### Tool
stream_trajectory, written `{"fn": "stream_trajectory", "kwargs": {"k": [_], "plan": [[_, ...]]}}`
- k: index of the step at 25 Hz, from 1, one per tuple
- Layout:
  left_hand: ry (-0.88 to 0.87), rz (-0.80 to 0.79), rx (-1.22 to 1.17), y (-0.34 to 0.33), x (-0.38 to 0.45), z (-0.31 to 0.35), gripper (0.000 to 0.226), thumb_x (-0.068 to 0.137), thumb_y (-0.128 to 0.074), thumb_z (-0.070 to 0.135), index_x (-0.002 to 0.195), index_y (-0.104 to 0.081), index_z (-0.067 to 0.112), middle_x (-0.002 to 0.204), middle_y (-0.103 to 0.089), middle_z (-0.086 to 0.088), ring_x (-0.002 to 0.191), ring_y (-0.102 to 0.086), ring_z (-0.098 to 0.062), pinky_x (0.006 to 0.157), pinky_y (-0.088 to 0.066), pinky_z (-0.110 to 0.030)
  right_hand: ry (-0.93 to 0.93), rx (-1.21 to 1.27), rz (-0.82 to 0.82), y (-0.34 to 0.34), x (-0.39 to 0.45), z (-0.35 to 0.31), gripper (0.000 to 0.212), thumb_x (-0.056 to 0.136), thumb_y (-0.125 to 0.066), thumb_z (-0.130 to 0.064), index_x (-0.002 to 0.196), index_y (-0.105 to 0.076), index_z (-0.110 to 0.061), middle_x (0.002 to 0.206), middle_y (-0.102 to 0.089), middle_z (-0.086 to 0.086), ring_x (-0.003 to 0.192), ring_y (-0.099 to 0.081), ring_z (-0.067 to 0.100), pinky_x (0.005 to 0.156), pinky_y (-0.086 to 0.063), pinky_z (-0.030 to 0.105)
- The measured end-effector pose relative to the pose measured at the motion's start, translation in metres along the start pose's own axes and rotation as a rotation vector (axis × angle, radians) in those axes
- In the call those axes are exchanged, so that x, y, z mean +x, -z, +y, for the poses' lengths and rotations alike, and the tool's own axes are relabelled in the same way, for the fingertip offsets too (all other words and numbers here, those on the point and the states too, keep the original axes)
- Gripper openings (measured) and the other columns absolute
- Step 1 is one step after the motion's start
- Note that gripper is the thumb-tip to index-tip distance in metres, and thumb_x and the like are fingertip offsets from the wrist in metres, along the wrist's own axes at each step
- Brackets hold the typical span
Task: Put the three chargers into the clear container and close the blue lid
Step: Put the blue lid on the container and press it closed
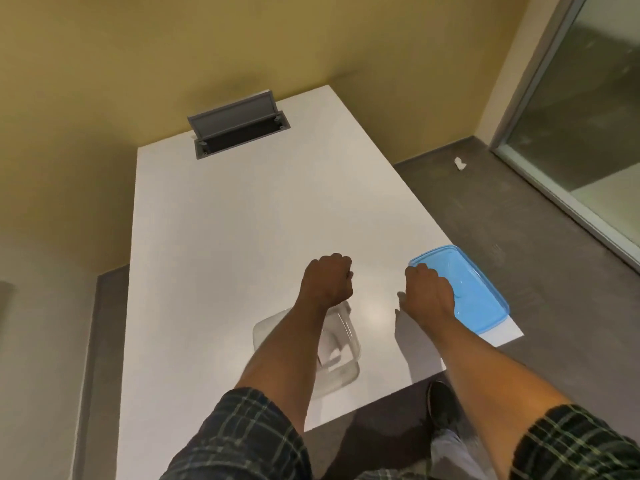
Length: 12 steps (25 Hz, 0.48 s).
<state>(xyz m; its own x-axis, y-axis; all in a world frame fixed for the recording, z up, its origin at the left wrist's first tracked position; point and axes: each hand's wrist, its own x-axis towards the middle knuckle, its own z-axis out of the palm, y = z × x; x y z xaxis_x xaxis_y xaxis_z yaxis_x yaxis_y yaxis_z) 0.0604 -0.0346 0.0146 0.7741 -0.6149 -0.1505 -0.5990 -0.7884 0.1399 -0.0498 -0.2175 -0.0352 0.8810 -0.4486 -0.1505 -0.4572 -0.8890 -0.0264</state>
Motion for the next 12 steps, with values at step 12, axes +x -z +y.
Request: {"fn": "stream_trajectory", "kwargs": {"k": [12], "plan": [[-0.318,-0.345,0.169,-0.054,0.022,0.116,0.057,0.092,-0.059,0.029,0.145,-0.041,0.018,0.140,-0.053,-0.005,0.121,-0.057,-0.033,0.095,-0.045,-0.042,-0.198,0.073,-0.148,-0.025,-0.018,0.067,0.048,0.083,-0.069,-0.056,0.114,-0.059,-0.021,0.104,-0.065,-0.001,0.093,-0.065,0.019,0.074,-0.053,0.031]]}}
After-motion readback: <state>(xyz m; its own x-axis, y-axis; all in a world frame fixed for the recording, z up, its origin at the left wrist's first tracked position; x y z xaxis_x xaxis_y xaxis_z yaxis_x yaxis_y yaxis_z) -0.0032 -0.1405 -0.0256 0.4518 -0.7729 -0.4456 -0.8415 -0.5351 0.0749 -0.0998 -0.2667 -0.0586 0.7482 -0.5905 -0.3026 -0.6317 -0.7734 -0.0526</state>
